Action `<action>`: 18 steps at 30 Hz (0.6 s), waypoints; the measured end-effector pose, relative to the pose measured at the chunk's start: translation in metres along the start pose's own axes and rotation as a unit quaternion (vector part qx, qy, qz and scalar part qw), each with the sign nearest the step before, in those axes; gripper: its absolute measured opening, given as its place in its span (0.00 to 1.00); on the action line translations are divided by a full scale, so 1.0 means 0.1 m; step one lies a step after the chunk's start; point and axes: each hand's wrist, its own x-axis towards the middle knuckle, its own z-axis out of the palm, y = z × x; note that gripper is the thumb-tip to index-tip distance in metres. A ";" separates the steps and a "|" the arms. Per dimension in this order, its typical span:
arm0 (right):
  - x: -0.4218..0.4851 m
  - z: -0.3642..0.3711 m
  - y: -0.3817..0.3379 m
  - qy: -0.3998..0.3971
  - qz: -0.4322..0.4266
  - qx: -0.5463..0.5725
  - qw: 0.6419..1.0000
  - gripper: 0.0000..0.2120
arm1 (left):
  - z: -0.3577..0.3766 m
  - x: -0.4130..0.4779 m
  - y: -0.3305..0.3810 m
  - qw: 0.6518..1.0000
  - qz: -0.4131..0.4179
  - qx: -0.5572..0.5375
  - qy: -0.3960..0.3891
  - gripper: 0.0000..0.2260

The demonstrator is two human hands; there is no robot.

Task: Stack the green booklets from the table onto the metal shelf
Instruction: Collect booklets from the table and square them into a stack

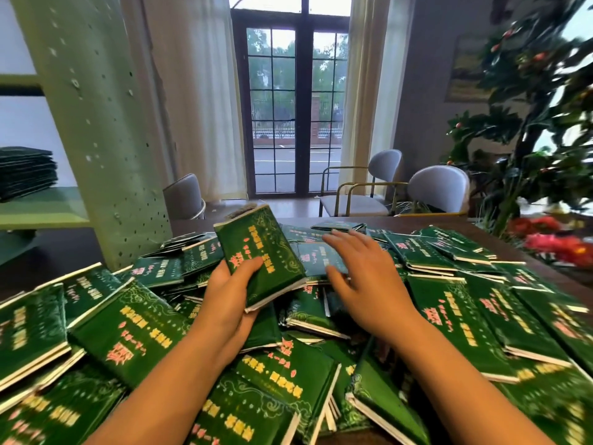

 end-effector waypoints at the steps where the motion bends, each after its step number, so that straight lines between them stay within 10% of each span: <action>1: 0.00 0.02 0.04 -0.047 0.013 -0.036 0.998 0.25 | -0.01 0.01 0.01 1.000 -0.008 -0.013 0.004 0.05; 6: 0.00 0.10 0.07 -0.143 0.023 -0.059 0.988 0.30 | -0.04 0.03 0.05 0.999 -0.026 -0.041 0.021 0.04; 18: 0.01 0.07 0.13 0.039 0.023 -0.015 0.999 0.15 | -0.04 0.01 0.04 1.000 -0.013 -0.011 0.024 0.03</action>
